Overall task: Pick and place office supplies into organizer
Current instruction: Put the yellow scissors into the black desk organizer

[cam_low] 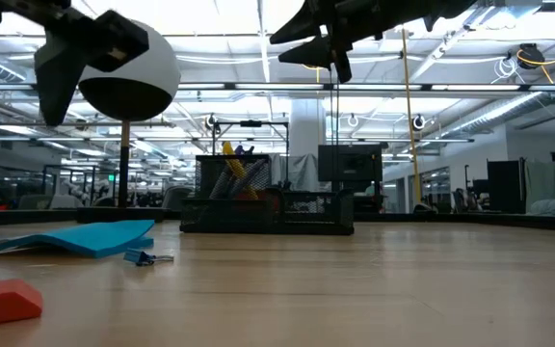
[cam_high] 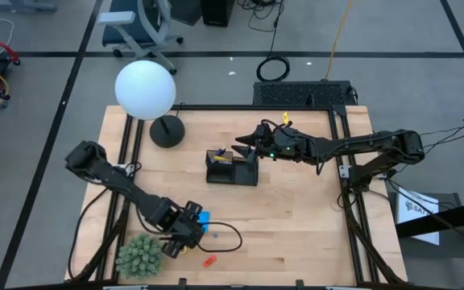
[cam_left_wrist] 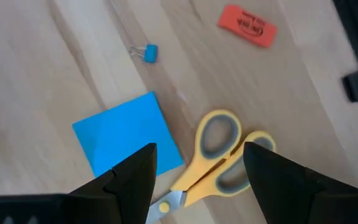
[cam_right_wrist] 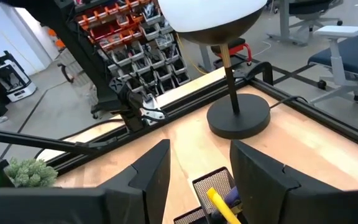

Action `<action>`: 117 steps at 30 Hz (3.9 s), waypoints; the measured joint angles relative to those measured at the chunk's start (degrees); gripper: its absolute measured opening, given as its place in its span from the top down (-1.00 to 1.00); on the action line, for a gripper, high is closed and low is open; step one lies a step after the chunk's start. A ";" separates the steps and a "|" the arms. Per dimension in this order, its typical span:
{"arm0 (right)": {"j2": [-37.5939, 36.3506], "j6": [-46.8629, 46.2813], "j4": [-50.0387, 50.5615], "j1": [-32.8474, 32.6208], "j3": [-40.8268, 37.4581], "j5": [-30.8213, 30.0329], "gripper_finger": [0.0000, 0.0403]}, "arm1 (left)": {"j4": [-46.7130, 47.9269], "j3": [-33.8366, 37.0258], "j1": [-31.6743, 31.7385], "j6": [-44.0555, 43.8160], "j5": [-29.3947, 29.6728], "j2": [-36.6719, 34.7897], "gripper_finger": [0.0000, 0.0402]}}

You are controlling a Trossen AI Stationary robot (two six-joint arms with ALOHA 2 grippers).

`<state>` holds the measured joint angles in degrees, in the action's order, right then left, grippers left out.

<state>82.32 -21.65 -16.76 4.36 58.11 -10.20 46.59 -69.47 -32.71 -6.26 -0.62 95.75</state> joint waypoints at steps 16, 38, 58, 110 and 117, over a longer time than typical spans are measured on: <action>0.00 0.02 1.25 0.00 0.00 0.04 0.24 | -5.63 4.73 -0.82 0.67 0.72 1.07 -0.22; 0.00 -0.20 2.13 0.02 0.00 2.89 0.27 | -15.97 11.70 -1.83 1.71 0.70 1.04 -0.22; 0.01 -0.42 3.64 0.00 -0.02 2.99 0.30 | -22.84 14.56 0.00 5.75 0.70 1.04 -0.22; 0.02 -3.85 5.52 0.02 -0.02 2.99 0.34 | -23.37 14.55 -4.13 10.43 -2.04 4.76 0.85; 0.01 -3.85 5.52 0.02 -0.02 2.99 0.35 | -23.33 14.43 -4.13 8.90 -3.18 4.61 0.97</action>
<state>82.34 -25.50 -11.25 4.38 58.08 -7.20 23.26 -55.05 -36.84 2.64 -3.80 100.36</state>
